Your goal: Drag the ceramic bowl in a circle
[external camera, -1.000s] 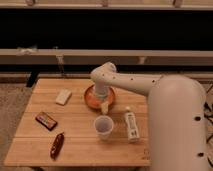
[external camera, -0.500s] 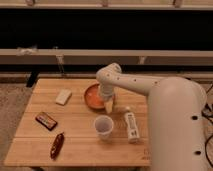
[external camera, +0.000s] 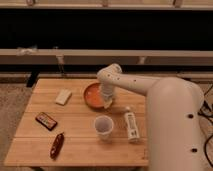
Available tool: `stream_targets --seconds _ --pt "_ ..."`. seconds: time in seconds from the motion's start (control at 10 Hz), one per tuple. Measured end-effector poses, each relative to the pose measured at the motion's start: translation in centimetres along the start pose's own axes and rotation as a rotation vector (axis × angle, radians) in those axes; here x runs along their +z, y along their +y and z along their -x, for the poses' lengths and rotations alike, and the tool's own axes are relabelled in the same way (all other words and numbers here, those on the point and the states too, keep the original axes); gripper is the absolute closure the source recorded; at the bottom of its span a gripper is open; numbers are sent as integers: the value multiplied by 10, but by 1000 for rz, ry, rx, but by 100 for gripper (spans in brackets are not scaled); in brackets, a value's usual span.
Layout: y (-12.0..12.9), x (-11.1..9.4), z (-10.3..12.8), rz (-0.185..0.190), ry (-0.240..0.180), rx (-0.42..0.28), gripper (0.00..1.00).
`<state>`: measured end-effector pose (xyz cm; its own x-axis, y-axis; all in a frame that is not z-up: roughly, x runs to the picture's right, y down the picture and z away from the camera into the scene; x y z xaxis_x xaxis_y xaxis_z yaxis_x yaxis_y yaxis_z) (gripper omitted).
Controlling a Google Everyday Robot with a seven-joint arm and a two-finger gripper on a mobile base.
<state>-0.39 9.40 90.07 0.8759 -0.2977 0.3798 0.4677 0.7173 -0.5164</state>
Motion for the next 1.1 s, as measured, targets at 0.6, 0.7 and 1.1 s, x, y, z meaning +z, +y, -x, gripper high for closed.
stream_targets --seconds 0.6,0.7,1.1 --pt "-10 -29 4 -16 70 -75 100" --pt "-14 -35 13 -19 85 -126 100" --pt "-13 -43 74 -21 95 -316 100"
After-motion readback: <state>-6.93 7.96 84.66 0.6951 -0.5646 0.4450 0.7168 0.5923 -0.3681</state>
